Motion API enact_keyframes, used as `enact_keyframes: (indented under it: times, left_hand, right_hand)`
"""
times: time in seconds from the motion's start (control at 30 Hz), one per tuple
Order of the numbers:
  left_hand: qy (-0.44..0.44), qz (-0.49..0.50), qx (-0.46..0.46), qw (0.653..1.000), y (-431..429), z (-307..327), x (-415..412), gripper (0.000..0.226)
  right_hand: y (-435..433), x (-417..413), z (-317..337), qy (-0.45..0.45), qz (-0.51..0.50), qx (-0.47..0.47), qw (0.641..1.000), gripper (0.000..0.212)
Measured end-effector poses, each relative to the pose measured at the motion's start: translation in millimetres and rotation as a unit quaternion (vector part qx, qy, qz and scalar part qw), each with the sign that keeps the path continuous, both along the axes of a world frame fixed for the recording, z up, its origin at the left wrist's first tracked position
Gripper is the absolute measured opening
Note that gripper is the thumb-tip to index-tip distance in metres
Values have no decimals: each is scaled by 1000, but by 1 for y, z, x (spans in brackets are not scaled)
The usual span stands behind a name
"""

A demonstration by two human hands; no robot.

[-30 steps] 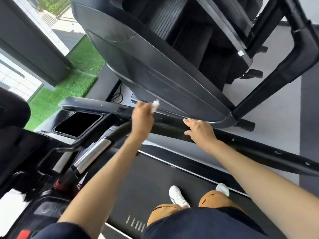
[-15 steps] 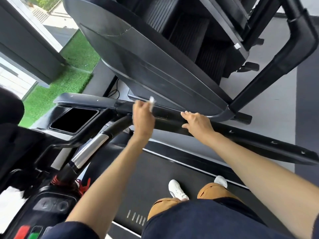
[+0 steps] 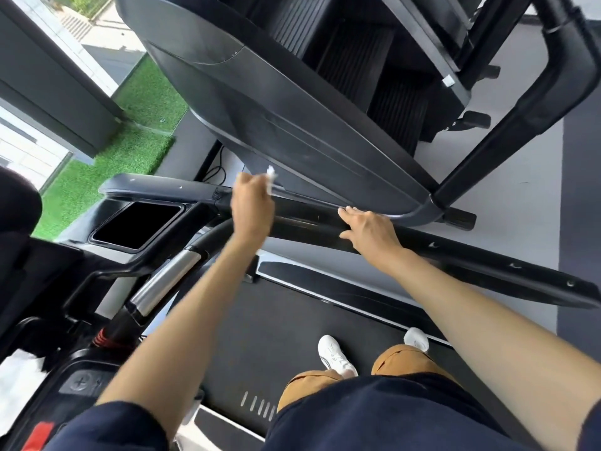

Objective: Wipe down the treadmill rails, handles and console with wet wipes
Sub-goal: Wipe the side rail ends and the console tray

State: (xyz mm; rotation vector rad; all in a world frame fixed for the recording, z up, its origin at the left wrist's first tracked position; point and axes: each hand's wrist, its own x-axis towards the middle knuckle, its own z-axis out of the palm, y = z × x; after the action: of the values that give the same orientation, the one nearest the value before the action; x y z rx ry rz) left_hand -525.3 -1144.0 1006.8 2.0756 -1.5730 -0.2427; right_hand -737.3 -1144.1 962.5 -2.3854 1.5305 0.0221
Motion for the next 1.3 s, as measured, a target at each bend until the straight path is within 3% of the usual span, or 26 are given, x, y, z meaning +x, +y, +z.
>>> enact_keyframes:
  times: [0.1, 0.2, 0.33, 0.4, 0.43, 0.5, 0.6, 0.67, 0.77, 0.87, 0.97, 1.03, 1.17, 1.3]
  left_hand:
    - [-51, 90, 68, 992, -12, -10, 29, 36]
    - [-41, 96, 98, 990, -2, -30, -6, 33]
    - [-16, -60, 96, 993, 16, -36, -70, 29]
    - [33, -170, 115, 978, 17, -33, -76, 23]
    - [62, -180, 110, 975, 13, -27, -71, 21]
    - [95, -93, 78, 988, -1, -11, -50, 23]
    - [4, 40, 79, 996, -17, -6, -20, 31]
    - [-25, 69, 95, 993, -11, -17, -26, 29]
    - [2, 21, 80, 997, 14, -37, -84, 29]
    - [21, -85, 75, 993, 28, -44, -132, 34]
    - [74, -172, 72, 980, 22, -35, -124, 25]
    - [86, -116, 49, 988, 9, -23, -95, 27]
    - [6, 43, 29, 999, -8, -14, -37, 36]
    - [-2, -5, 75, 997, 6, -36, -72, 23]
  right_hand:
    - [1, 1, 1, 4, 3, -9, 1000, 48]
    - [3, 1, 2, 10, 6, -18, 1000, 50]
    - [5, 0, -2, -20, -6, -16, 1000, 44]
    - [9, -4, -6, -59, -23, -26, 998, 41]
    - [13, -8, -8, -76, -26, -47, 996, 41]
    - [22, -19, -15, -99, -36, -112, 988, 40]
    - [33, -34, -19, -76, -57, -152, 984, 38]
    - [37, -42, -22, -71, -65, -158, 983, 38]
    - [41, -52, -28, -65, -69, -161, 982, 41]
    - [49, -59, -34, -56, -60, -143, 986, 56]
    - [52, -62, -34, -72, -68, -129, 987, 64]
    - [51, -62, -34, -75, -70, -123, 987, 65]
    - [51, -61, -36, -77, -79, -129, 986, 65]
    - [50, -60, -33, -89, -77, -113, 987, 65]
